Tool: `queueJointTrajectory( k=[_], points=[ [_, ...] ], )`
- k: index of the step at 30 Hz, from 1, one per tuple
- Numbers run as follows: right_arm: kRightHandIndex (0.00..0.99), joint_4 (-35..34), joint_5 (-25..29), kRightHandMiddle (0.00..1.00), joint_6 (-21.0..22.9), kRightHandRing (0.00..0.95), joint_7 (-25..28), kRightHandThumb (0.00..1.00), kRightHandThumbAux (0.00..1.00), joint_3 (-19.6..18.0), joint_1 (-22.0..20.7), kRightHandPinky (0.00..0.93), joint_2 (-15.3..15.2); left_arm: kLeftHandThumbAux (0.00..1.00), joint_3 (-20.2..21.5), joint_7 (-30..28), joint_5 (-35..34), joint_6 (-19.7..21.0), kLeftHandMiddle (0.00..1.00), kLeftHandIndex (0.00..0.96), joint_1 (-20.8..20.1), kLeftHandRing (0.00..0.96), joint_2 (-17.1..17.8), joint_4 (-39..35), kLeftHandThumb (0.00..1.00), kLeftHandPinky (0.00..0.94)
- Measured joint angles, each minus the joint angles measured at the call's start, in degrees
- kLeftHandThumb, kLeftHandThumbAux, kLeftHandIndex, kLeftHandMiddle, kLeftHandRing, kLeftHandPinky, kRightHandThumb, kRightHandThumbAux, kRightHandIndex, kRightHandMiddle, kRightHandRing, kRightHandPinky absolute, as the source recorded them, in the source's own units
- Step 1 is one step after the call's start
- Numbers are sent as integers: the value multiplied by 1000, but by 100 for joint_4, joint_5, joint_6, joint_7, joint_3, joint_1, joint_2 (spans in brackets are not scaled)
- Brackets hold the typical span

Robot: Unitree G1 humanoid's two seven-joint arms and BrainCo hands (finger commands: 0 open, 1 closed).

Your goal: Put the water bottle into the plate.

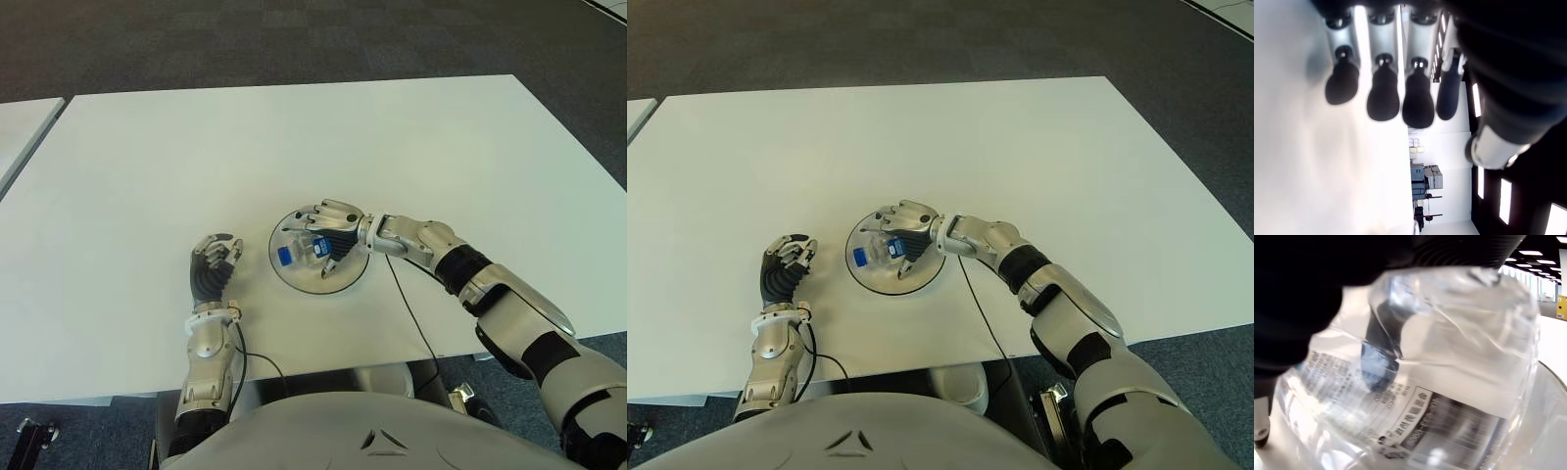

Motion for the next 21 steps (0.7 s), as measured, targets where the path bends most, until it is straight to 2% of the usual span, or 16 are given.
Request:
queueJointTrajectory(
  k=[12, 21],
  points=[
    [0, 193, 12, 0, -124, 0, -512, 408, 216, -19, 49, 0, -11, 717, 8, -1, -7, 2, 723, 434, -7, 719, 0, 4, 706, 715],
    [0, 255, 79, 0, -208, 0, -695, 450, 158, -86, 139, 0, -11, 717, 9, -1, -8, 53, 732, 434, -16, 735, 0, 2, 705, 752]
  ],
)
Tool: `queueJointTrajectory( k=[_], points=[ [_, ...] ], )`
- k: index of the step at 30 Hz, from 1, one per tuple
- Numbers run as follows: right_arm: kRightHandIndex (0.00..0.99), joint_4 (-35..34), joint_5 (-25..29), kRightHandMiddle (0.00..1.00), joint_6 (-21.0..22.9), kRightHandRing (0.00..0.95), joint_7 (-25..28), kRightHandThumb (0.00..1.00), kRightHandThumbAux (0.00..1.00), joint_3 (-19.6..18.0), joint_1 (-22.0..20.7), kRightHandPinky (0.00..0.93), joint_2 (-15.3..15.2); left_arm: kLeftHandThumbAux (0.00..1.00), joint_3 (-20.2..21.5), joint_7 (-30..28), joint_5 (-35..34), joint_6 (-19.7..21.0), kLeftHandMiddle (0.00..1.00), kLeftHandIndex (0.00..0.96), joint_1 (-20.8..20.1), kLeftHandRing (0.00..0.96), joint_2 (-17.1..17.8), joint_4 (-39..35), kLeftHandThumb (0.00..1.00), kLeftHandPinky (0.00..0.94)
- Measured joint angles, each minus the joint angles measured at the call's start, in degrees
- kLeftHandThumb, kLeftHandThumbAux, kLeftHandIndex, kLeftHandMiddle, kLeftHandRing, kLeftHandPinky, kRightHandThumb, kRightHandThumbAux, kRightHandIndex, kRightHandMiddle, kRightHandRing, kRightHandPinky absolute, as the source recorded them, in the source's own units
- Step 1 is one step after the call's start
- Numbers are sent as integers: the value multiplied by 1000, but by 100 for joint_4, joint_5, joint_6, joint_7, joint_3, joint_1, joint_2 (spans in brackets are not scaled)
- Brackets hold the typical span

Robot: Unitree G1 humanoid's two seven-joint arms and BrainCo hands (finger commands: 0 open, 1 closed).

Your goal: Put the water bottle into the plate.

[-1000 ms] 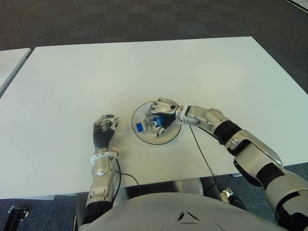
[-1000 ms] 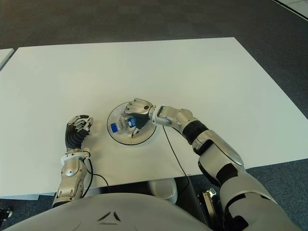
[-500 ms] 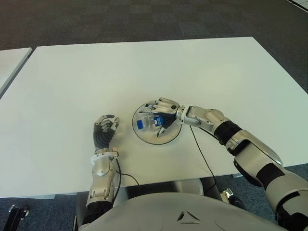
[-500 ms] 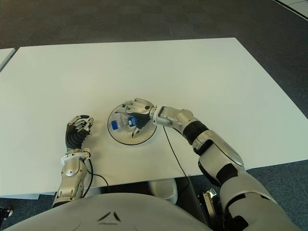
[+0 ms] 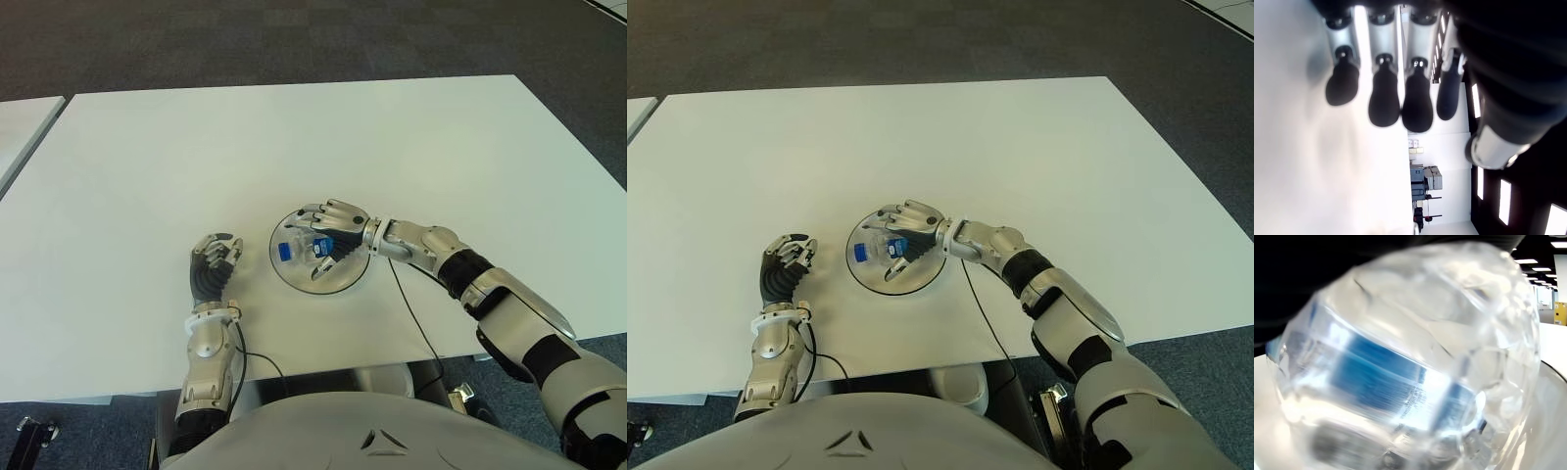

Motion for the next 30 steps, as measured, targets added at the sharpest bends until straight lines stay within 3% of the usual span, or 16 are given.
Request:
queueJointTrajectory(
  k=[10, 17, 30],
  points=[
    [0, -111, 1, 0, -4, 0, -285, 459, 129, -114, 139, 0, -51, 717, 0, -1, -42, 26, 737, 434, 2, 742, 1, -18, 705, 747],
    [0, -599, -101, 0, 60, 0, -884, 458, 170, -304, 383, 0, -236, 717, 1, -1, -43, 61, 728, 434, 8, 734, 2, -48, 706, 728],
    [0, -1746, 8, 0, 327, 0, -1744, 401, 178, -1109, 939, 0, -462, 718, 9, -17, -71, 101, 715, 433, 6, 719, 5, -47, 705, 727]
  ],
)
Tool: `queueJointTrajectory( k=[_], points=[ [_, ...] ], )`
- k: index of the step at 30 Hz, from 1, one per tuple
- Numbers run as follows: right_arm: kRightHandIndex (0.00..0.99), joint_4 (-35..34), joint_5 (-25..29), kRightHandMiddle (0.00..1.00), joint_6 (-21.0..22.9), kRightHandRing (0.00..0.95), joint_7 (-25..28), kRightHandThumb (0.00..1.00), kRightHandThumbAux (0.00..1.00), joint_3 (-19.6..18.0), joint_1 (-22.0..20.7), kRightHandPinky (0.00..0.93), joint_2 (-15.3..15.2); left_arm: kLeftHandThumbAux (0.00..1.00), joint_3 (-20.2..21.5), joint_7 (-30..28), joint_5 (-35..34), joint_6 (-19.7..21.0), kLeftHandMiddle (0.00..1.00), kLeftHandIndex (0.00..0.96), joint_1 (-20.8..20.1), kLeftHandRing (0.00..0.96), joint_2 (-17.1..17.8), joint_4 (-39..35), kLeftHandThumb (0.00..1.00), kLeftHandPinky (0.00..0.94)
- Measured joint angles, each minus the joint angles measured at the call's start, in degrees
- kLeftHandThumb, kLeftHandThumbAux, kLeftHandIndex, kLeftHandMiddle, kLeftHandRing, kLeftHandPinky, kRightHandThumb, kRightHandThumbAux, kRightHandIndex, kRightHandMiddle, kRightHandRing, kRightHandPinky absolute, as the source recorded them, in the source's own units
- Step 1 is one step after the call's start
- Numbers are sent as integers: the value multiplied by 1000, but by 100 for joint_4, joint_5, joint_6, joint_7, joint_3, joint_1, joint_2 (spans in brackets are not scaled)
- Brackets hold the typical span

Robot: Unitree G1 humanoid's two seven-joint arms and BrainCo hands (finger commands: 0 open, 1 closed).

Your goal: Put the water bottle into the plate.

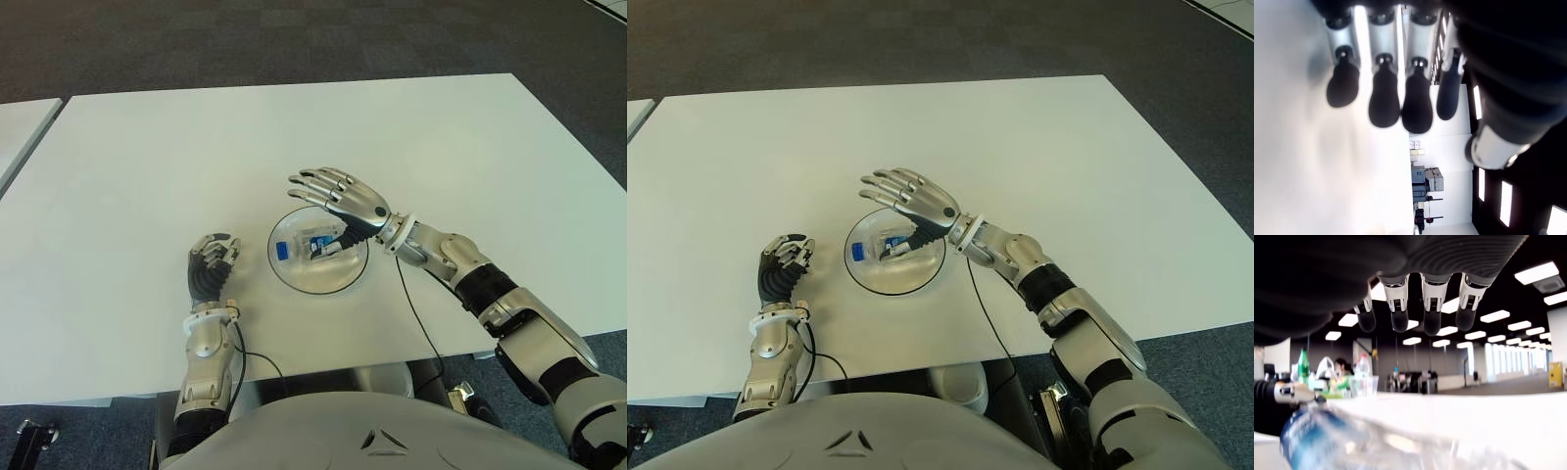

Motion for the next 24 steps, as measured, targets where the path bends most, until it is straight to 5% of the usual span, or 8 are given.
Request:
queueJointTrajectory(
  k=[9, 17, 24],
  points=[
    [0, -161, 807, 0, 8, 0, -12, 300, 206, -674, 605, 0, 94, 718, -2, -16, -25, 25, 722, 434, -26, 730, 12, -4, 706, 737],
    [0, -103, 2044, 0, -158, 0, -50, 311, 201, -1486, 1259, 0, 340, 718, -2, -16, -24, 93, 724, 433, -43, 729, 17, -20, 705, 729],
    [0, 676, 2355, 0, -421, 0, -335, 307, 239, -1920, 1257, 0, 561, 718, -15, -16, -18, 116, 734, 434, -75, 735, 28, -5, 705, 732]
  ],
)
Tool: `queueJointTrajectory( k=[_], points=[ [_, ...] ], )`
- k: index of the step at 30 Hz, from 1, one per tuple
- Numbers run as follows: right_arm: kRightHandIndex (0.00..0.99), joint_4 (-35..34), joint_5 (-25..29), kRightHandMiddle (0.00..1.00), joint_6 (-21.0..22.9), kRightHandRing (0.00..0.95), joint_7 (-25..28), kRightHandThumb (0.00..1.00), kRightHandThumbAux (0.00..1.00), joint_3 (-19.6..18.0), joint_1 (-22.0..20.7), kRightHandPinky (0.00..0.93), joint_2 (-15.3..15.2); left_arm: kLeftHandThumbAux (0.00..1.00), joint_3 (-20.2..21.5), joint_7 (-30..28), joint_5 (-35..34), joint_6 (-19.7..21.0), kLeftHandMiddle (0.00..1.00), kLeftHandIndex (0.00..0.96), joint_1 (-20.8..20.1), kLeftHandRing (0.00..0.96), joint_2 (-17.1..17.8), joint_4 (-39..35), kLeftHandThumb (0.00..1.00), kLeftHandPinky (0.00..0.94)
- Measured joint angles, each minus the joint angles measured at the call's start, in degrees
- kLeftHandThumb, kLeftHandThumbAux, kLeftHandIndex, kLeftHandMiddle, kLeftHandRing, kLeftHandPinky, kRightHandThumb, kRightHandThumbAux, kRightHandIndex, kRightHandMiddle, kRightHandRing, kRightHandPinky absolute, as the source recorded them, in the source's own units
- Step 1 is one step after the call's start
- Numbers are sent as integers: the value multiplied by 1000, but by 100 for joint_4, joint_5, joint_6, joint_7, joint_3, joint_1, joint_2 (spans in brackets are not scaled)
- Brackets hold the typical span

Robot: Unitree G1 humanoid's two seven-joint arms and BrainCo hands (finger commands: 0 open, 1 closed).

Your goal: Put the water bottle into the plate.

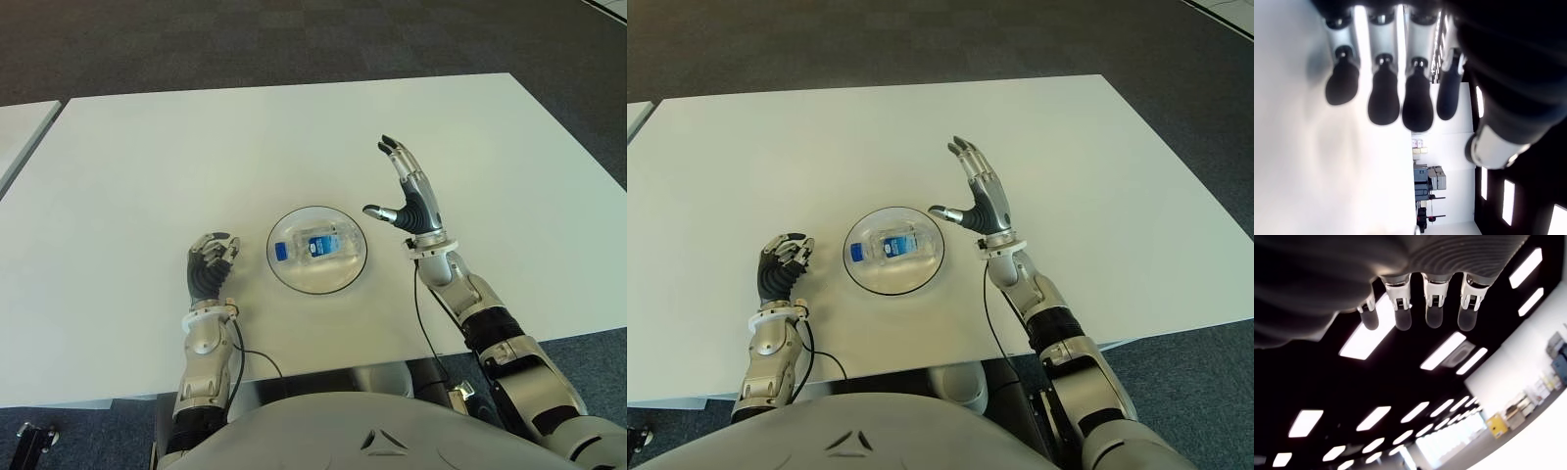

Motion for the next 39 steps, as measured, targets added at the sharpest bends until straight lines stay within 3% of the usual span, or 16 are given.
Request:
queueJointTrajectory(
  k=[6, 12, 18, 25, 28, 30, 37, 38, 39],
  points=[
    [0, 390, 78, 0, -178, 0, -133, 287, 309, -254, -9, 0, 6, 718, -6, 0, 25, -57, 732, 434, 1, 729, 5, 19, 705, 712],
    [0, 511, 317, 0, -404, 0, -127, 272, 536, -482, 204, 4, 74, 717, -3, 0, 46, -82, 729, 434, -21, 726, 14, 38, 706, 710],
    [0, 402, 529, 0, -384, 3, -119, 173, 774, -682, 556, 75, 379, 717, 7, 0, 43, -29, 727, 434, -25, 729, 16, 25, 706, 733],
    [65, 118, 1016, 46, -143, 60, 207, 141, 881, -910, 823, 148, 788, 718, 6, 0, 40, -13, 734, 434, -21, 740, 15, 15, 706, 756],
    [114, 17, 1336, 116, -71, 139, 472, 142, 903, -1011, 886, 238, 929, 717, 5, -10, 38, -7, 738, 434, -20, 746, 15, 3, 706, 760],
    [190, -30, 1630, 221, -50, 240, 712, 127, 932, -1094, 935, 325, 1032, 717, 3, -13, 41, -9, 743, 434, -21, 750, 17, 3, 706, 761],
    [376, -175, 2137, 403, 175, 423, 1220, 61, 989, -1296, 1139, 469, 1298, 717, 1, -13, 47, -29, 746, 434, -24, 749, 38, 5, 705, 745],
    [393, -211, 2153, 432, 218, 450, 1257, 286, 899, -1316, 1160, 490, 1329, 717, 2, -13, 46, -29, 745, 434, -25, 747, 43, 5, 705, 743],
    [405, -249, 2167, 468, 265, 483, 1286, 432, 840, -1334, 1181, 518, 1351, 717, 2, -14, 45, -29, 744, 434, -27, 745, 47, 5, 705, 740]
  ],
)
